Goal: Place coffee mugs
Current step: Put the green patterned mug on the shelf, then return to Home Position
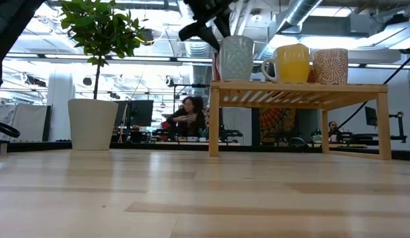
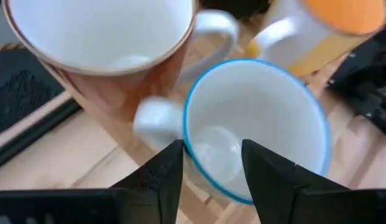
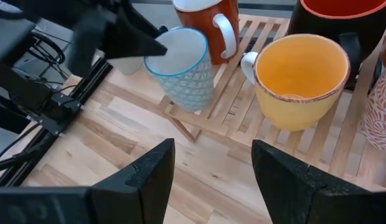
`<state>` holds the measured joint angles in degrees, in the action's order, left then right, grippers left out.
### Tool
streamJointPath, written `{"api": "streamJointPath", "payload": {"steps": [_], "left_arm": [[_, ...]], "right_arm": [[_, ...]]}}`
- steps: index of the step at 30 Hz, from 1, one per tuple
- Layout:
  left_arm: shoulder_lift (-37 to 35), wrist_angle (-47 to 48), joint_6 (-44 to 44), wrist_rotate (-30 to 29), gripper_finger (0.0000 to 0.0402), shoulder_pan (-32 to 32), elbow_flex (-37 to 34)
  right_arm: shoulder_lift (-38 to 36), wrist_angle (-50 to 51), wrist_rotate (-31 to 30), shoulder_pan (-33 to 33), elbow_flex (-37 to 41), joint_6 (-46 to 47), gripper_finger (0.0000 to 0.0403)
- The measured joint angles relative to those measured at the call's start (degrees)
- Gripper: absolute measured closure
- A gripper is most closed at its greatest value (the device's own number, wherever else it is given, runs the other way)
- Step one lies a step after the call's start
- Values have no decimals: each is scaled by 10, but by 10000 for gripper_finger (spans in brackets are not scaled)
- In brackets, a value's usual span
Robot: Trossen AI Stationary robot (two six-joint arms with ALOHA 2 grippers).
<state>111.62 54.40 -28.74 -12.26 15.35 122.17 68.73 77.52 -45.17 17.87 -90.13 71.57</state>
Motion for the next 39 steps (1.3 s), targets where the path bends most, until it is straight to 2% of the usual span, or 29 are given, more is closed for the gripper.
{"api": "streamJointPath", "payload": {"steps": [8,14,17,20,23,25,27,30,35,39], "left_arm": [[-1,2,21,4,253,0,46],[-44,2,102,65,253,-11,68],[-83,-4,147,21,253,-54,59],[-122,-19,182,-43,255,-106,17],[-174,-78,232,-110,272,-162,-78],[-219,-141,236,-159,297,-196,-171],[-271,-215,225,-180,334,-222,-279],[-364,-357,194,-173,389,-247,-449],[-514,-595,152,-102,400,-263,-706],[-614,-684,125,-90,401,-263,-858]], "right_arm": [[0,-1,0,0,0,0,163],[0,1,0,0,0,-2,163],[0,2,3,1,0,-12,163],[0,2,16,2,0,-30,163],[0,2,18,2,0,-35,163],[0,2,18,2,0,-48,163],[0,0,18,2,0,-57,163],[0,0,18,2,0,-61,163],[0,0,25,2,0,-63,163],[0,0,47,2,0,-74,163]]}}
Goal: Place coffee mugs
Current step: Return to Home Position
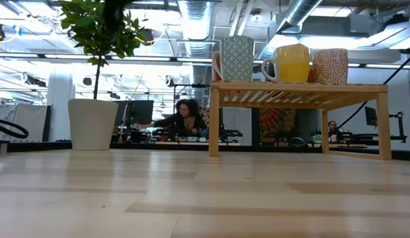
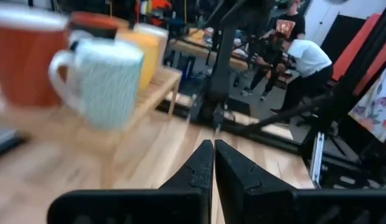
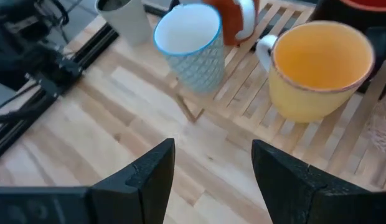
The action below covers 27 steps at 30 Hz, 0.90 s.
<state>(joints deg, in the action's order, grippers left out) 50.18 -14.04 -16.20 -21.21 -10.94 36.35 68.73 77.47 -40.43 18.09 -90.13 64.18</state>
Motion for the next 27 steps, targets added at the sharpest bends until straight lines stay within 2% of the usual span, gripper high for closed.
{"api": "streamJointPath", "payload": {"steps": [4,8,20,24,27], "left_arm": [[-85,-8,-23,10,401,0,-105],[-167,-22,-24,26,401,0,-177],[-337,-43,-40,38,401,0,-306],[-381,-83,-45,45,401,0,-351],[-411,-64,-50,40,401,0,-357]], "right_arm": [[0,1,36,-2,0,-3,163],[0,-4,46,-2,0,-3,163],[0,3,73,0,0,22,163],[0,3,77,11,0,23,163],[0,8,77,22,0,23,163]]}}
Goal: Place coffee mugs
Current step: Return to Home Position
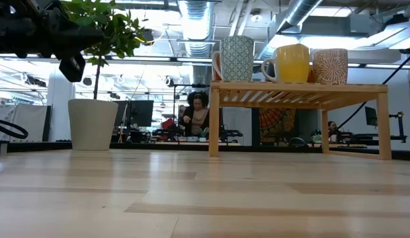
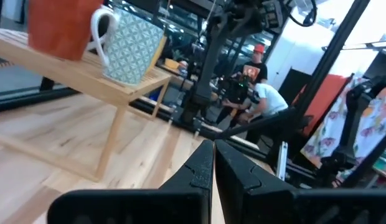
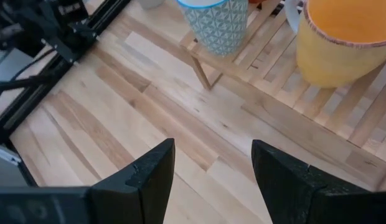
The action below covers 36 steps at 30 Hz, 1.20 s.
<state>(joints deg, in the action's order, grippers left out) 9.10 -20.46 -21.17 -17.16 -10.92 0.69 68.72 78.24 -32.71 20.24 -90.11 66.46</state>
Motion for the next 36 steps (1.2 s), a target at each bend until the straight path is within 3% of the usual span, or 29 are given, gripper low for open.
{"api": "streamJointPath", "payload": {"steps": [5,9,16,26,31,36], "left_arm": [[-36,4,16,3,401,0,0],[-47,17,30,3,401,0,0],[-47,21,26,0,401,0,-1],[-47,96,33,0,401,0,-1],[-46,171,34,4,401,0,-1],[-39,181,35,4,401,0,3]], "right_arm": [[-1,18,-2,21,7,1,164],[-11,22,-4,46,58,-2,173],[-77,-31,-23,98,194,-3,234],[-297,-326,-64,133,434,-165,386],[-406,-527,-76,76,560,-290,373],[-480,-672,4,-3,663,-383,385]]}}
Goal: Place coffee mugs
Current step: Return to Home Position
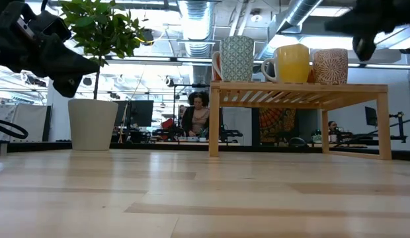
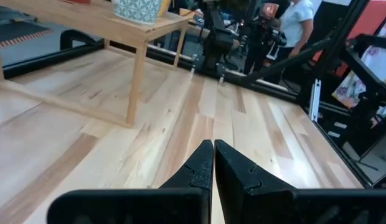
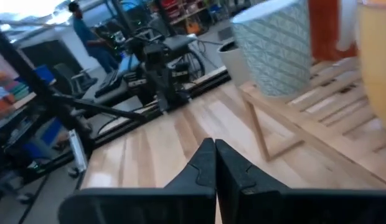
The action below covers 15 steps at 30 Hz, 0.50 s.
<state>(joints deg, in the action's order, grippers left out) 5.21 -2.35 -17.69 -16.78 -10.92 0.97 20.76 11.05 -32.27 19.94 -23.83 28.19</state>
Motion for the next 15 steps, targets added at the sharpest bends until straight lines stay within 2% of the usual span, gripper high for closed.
{"api": "streamJointPath", "payload": {"steps": [7,13,15], "left_arm": [[0,3,0,0,401,0,1],[0,4,0,0,401,0,2],[0,4,-1,0,401,0,2]], "right_arm": [[-109,-6,48,-78,100,-17,385],[-199,-8,67,-89,166,-33,380],[-206,-16,67,-89,184,-35,386]]}}
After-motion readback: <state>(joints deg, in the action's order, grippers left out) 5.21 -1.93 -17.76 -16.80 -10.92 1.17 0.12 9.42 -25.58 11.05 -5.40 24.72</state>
